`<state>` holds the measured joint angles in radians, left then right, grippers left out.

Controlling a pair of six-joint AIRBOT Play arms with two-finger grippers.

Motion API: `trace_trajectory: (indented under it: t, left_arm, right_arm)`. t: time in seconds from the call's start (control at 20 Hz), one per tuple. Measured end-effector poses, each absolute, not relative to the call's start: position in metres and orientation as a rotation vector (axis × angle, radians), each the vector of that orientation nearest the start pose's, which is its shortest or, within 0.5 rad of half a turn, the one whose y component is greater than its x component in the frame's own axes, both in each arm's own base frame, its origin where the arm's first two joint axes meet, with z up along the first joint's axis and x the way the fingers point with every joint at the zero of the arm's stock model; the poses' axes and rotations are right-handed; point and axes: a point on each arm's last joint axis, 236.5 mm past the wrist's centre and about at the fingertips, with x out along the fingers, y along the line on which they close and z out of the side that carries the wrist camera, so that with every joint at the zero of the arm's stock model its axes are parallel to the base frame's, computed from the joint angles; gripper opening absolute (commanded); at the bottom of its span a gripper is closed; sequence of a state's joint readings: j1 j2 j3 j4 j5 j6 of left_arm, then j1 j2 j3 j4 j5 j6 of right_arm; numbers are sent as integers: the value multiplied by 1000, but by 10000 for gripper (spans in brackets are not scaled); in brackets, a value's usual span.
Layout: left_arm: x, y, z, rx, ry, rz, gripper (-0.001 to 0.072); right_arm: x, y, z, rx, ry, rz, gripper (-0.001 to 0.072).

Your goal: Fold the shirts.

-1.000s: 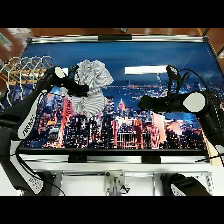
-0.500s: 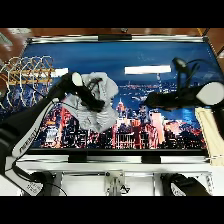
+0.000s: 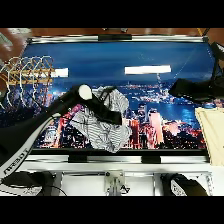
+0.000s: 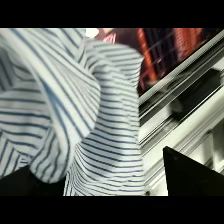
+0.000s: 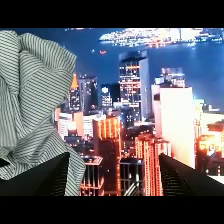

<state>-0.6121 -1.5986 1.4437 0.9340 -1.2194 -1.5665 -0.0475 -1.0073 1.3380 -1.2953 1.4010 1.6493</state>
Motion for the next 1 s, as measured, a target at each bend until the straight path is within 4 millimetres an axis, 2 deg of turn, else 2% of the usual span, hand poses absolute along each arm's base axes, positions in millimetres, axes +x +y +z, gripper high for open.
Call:
trace_trajectory:
  t: [0.05,0.1,0.2,0.3,0.4,0.45,0.6,0.75,0.85,0.9,1.0]
  left_arm:
    - [301,-354,24,-173,1470,-827,591]
    - [311,-336,35,-171,1452,-793,550]
    - [327,-291,54,-138,1420,-705,556]
    - [336,-249,68,-95,1391,-611,637]
    - [339,-222,69,-76,1383,-544,637]
    - [338,-216,66,-76,1388,-525,635]
    - [338,-216,40,-93,1401,-500,618]
    - [341,-236,9,-127,1417,-508,618]
    - [344,-247,-9,-140,1425,-508,615]
    - [346,-252,-16,-150,1427,-508,591]
    - [347,-258,-30,-165,1441,-505,269]
  right_arm:
    - [339,44,158,268,1083,132,665]
    - [337,41,154,255,1101,129,666]
    - [335,37,143,236,1147,122,665]
    - [336,44,130,235,1202,147,665]
    - [338,67,113,221,1264,212,665]
    - [339,83,103,201,1299,252,665]
    - [339,141,72,124,1372,377,666]
    - [337,196,52,79,1388,480,665]
    - [334,224,43,81,1390,526,665]
    - [333,234,39,87,1391,539,665]
    - [332,252,33,118,1398,563,665]
